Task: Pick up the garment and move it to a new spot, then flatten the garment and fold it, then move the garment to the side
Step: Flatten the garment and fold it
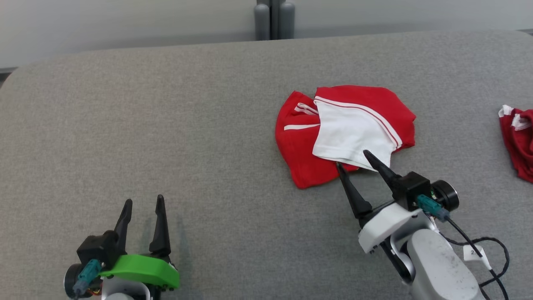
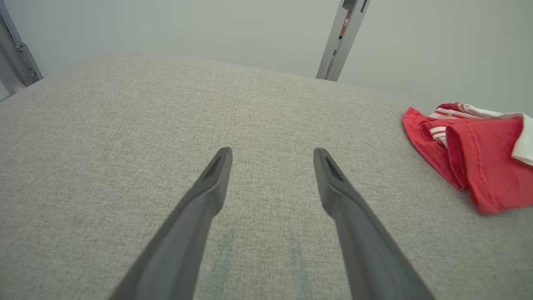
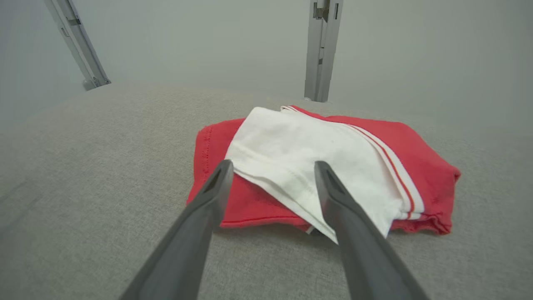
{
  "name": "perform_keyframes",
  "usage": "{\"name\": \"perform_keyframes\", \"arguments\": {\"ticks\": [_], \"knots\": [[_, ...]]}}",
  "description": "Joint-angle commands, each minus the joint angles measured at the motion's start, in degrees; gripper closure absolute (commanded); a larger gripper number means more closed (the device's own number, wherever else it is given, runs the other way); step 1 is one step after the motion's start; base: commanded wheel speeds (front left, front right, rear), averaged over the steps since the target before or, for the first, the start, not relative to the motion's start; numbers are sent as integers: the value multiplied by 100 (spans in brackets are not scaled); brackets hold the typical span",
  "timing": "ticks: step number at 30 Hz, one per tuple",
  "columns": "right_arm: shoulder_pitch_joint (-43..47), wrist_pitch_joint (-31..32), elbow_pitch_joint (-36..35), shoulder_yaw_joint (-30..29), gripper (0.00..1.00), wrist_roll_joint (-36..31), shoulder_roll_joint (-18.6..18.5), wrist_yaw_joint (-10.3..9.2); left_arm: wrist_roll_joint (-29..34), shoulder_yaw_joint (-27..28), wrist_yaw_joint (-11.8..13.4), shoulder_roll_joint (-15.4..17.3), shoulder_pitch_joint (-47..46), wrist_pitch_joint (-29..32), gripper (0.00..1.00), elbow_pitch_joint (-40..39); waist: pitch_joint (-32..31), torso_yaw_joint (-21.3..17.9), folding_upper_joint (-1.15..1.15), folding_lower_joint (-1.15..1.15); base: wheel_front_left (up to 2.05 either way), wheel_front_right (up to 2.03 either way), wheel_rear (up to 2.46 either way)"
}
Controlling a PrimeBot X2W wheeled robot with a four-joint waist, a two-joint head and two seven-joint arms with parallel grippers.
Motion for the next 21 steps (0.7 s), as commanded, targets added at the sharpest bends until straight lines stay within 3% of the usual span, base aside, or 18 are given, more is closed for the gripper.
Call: {"name": "perform_keyframes", "arguments": {"ticks": [1,12,21], "knots": [[-168,-4,111,50,0,-63,-28,-11,-29,-62,-25,12,-143,0,0,21,305,260,0,0,0,0,0],[-849,-4,676,-43,0,-224,-26,-11,-180,-200,-23,13,-458,0,0,83,790,664,0,0,0,0,0],[-892,-4,659,-233,0,-167,-28,-11,-225,-228,-23,12,-612,0,0,60,900,687,0,0,0,0,0]]}}
